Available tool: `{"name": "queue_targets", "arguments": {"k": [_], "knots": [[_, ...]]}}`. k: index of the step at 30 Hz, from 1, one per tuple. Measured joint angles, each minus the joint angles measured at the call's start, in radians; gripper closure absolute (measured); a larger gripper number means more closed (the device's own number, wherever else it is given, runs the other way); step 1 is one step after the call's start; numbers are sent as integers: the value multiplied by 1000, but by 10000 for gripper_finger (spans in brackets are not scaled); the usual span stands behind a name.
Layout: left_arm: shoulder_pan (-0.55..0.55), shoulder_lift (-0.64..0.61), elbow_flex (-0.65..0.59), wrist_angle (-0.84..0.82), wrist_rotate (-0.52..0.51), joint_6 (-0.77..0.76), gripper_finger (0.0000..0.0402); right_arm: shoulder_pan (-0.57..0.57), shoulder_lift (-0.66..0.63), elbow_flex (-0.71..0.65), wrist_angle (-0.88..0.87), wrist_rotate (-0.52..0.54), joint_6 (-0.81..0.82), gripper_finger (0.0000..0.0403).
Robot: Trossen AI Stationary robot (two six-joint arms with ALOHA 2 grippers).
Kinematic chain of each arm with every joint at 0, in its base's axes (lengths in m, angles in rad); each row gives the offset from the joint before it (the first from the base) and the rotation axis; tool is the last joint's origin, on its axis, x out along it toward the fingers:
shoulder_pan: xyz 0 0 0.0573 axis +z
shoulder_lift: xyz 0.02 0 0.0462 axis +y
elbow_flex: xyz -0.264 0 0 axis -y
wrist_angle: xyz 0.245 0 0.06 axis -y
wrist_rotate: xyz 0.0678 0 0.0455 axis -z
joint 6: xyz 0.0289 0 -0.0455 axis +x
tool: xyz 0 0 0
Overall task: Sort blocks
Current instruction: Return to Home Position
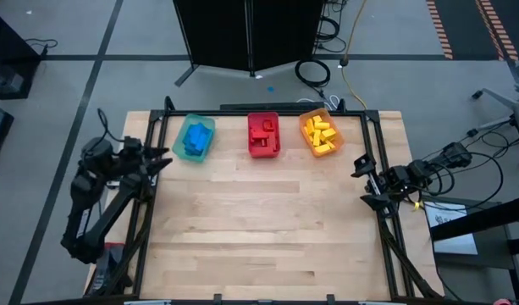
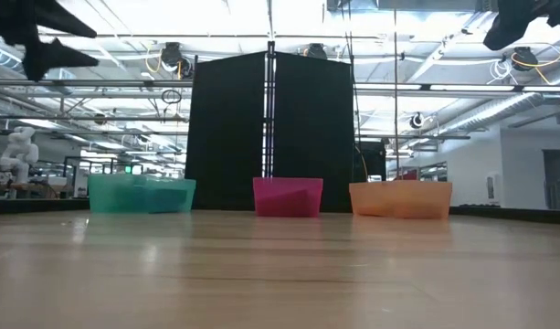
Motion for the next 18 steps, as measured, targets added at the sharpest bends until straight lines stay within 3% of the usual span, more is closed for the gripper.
{"name": "queue_targets", "arguments": {"k": [5, 10, 18], "knots": [[6, 0, -89, 190, 10, -64, 139, 0, 0, 0, 0, 1, 1, 94], [5, 0, -159, 284, -140, -54, 139, 0, 0, 0, 0, 2, 1, 94], [-77, -1, -321, 804, -165, -159, 139, 0, 0, 0, 9, 4, 37, 94]]}}
